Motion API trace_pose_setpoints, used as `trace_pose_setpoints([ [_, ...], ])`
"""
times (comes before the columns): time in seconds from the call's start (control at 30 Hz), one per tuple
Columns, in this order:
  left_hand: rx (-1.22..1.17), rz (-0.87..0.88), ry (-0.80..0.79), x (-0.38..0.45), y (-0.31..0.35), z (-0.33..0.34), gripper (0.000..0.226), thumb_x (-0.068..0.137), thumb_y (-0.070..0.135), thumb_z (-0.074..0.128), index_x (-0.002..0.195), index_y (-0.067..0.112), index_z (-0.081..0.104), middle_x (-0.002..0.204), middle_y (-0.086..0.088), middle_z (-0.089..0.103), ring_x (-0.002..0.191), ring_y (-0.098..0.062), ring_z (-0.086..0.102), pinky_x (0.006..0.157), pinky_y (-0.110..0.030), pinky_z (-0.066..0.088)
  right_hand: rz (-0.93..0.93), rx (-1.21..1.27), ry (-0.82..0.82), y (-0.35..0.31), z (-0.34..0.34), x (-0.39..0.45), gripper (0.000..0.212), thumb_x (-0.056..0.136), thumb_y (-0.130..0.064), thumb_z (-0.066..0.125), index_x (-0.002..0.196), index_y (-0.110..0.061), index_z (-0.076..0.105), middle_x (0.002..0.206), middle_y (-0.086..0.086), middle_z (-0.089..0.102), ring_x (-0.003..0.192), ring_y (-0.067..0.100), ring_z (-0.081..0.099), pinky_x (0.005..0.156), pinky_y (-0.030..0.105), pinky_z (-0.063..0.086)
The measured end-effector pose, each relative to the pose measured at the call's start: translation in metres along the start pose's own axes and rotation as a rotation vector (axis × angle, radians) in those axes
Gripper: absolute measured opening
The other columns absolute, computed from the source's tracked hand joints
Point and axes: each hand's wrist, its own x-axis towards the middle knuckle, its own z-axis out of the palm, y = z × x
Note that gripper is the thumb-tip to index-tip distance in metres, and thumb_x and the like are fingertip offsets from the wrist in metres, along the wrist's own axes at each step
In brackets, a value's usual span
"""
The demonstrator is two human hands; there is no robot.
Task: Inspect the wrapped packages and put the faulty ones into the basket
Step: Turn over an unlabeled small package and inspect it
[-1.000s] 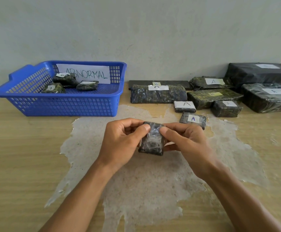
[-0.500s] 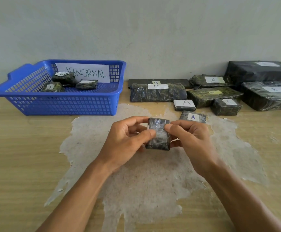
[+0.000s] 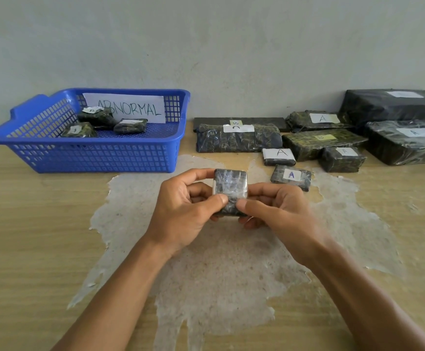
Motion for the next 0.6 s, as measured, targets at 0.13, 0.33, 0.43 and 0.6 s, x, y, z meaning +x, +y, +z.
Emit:
trace_pose_setpoints([
  [0.13, 0.002, -0.021, -0.042, -0.0010, 0.0002, 0.0007, 0.039, 0.086, -0.002, 0.072, 0.119, 0.018, 0.064, 0.081, -0.018, 0.076, 0.069, -0.021, 0.070, 0.060, -0.029, 0.057, -0.034, 0.009, 0.049, 0.0010, -0.0012, 0.0013, 0.012, 0.088, -0.002, 0.072, 0.087, -0.013, 0.077, 0.077, 0.011, 0.076, 0.065, 0.018, 0.067, 0.067, 0.034, 0.057],
  [0.33, -0.002, -0.079, -0.110, -0.0018, -0.0001, 0.0007, 0.061, 0.081, -0.010, 0.073, 0.132, 0.019, 0.058, 0.075, -0.013, 0.074, 0.063, -0.020, 0.069, 0.060, -0.029, 0.056, -0.035, 0.004, 0.110, 0.0036, -0.0014, 0.0030, 0.010, 0.087, -0.002, 0.072, 0.089, -0.010, 0.078, 0.078, 0.015, 0.076, 0.062, 0.016, 0.065, 0.064, 0.030, 0.056],
  [0.43, -0.014, -0.073, -0.080, -0.0013, 0.0009, 0.0006, 0.059, 0.080, -0.013, 0.073, 0.128, 0.019, 0.059, 0.067, -0.011, 0.070, 0.057, -0.021, 0.066, 0.057, -0.028, 0.054, -0.025, 0.022, 0.082, 0.0032, -0.0007, 0.0025, 0.013, 0.088, -0.006, 0.073, 0.097, -0.015, 0.075, 0.078, 0.009, 0.077, 0.065, 0.016, 0.067, 0.067, 0.031, 0.057],
  [0.6, -0.101, -0.113, -0.035, 0.0001, 0.0042, -0.0033, 0.052, 0.081, -0.010, 0.071, 0.126, 0.015, 0.059, 0.058, -0.008, 0.066, 0.053, -0.020, 0.059, 0.052, -0.030, 0.053, -0.029, 0.036, -0.029, 0.0076, -0.0065, 0.0039, 0.081, 0.074, -0.014, 0.088, 0.142, -0.035, 0.050, 0.112, 0.008, 0.072, 0.094, 0.028, 0.072, 0.082, 0.042, 0.061],
])
